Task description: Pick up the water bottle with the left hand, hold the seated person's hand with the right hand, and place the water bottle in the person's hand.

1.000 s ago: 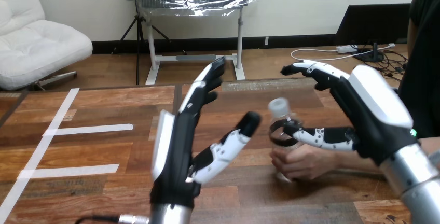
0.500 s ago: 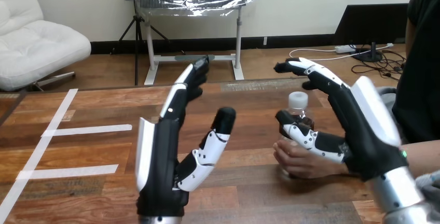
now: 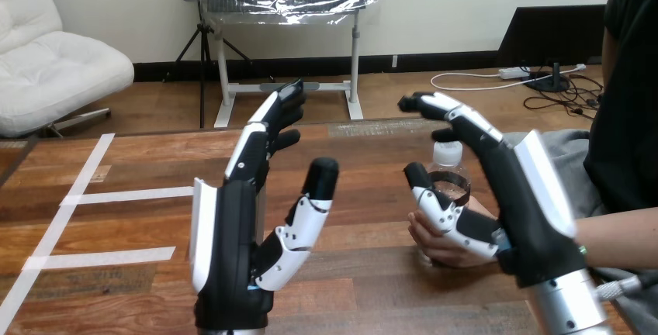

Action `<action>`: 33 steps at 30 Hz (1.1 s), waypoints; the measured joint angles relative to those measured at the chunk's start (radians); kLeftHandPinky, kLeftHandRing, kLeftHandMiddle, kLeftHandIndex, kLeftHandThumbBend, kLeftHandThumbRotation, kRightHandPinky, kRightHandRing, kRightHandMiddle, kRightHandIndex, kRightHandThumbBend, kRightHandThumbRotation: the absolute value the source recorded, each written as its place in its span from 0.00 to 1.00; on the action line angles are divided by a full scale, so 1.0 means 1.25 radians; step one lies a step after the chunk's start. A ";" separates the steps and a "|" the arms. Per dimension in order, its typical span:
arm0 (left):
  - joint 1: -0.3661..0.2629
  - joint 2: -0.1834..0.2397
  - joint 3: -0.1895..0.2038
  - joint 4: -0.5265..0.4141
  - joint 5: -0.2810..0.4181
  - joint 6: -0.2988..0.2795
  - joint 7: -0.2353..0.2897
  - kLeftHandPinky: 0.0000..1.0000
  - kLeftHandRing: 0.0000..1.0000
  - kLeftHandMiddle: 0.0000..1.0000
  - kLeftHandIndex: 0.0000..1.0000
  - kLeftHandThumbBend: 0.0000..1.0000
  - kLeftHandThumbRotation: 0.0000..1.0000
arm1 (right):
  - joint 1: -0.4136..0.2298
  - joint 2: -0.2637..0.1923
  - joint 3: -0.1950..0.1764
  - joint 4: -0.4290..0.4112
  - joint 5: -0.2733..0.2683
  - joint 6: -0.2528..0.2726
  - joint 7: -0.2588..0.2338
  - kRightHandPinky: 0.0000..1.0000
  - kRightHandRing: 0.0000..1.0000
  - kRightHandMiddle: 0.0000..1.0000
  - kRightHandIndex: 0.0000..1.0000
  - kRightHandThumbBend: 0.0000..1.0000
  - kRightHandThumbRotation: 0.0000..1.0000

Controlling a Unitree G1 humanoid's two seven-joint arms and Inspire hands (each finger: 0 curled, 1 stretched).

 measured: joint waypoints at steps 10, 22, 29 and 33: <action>0.025 0.026 -0.005 -0.003 -0.001 0.000 0.009 0.73 0.81 0.84 0.84 0.37 0.69 | 0.012 0.008 0.006 0.021 0.035 -0.007 0.020 0.75 0.84 0.88 0.80 0.17 0.00; 0.099 0.053 -0.025 -0.005 -0.003 0.005 0.019 0.72 0.80 0.83 0.83 0.38 0.66 | 0.018 0.008 0.005 0.028 0.052 -0.009 0.033 0.75 0.84 0.88 0.81 0.16 0.00; 0.112 0.058 -0.030 -0.006 -0.002 0.012 0.029 0.71 0.80 0.83 0.82 0.38 0.66 | 0.018 0.009 0.005 0.028 0.054 -0.009 0.041 0.76 0.85 0.89 0.82 0.16 0.00; 0.112 0.058 -0.031 -0.007 -0.002 0.018 0.033 0.71 0.79 0.82 0.82 0.38 0.66 | 0.018 0.011 0.005 0.028 0.055 -0.009 0.045 0.76 0.85 0.89 0.82 0.16 0.00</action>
